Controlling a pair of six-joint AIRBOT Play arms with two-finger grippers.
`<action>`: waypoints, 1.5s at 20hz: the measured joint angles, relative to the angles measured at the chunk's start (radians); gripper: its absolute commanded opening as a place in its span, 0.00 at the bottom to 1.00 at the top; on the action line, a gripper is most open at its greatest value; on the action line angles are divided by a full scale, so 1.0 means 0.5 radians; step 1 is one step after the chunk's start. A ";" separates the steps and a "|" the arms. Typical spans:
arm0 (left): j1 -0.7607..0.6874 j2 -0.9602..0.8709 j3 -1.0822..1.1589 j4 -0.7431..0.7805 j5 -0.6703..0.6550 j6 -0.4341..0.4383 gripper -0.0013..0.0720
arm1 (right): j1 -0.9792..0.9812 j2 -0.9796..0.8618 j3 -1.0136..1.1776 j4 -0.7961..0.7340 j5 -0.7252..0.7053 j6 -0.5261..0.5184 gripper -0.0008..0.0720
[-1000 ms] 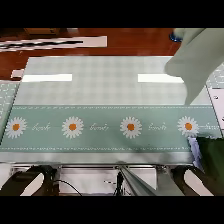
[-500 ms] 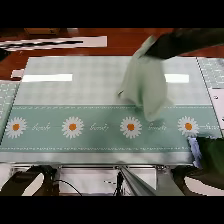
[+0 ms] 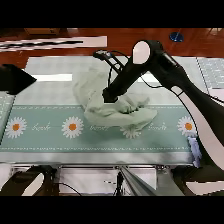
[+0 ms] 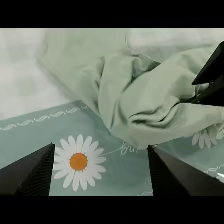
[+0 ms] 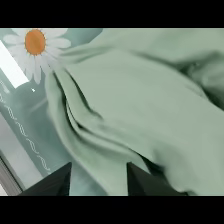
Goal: Fold the shirts.
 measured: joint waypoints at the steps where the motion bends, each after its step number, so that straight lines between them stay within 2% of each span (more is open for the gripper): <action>1: 0.000 -0.001 -0.072 0.000 0.002 0.017 0.94 | -0.017 0.020 0.003 -0.052 0.045 -0.005 0.61; 5: 0.000 -0.009 -0.417 -0.017 0.130 0.072 0.94 | -0.235 0.233 0.013 -0.402 0.144 -0.043 0.61; 9: 0.000 -0.030 -0.783 -0.101 0.296 0.146 0.94 | -0.673 0.451 0.016 -0.616 0.143 -0.053 0.61; 14: 0.000 -0.108 -1.041 -0.152 0.648 0.186 0.94 | -1.270 0.520 0.011 -0.458 0.120 -0.031 0.61; 18: 0.000 -0.301 -1.087 -0.176 0.948 0.195 0.94 | -1.577 0.478 0.004 -0.265 0.105 -0.021 0.61; 24: 0.000 -0.762 -1.058 -0.315 1.254 0.200 0.93 | -1.708 0.429 -0.128 -0.152 0.060 -0.020 0.60; 30: -0.007 -1.249 -0.746 -0.371 1.262 0.241 0.93 | -1.725 0.420 -0.328 -0.123 -0.024 -0.034 0.60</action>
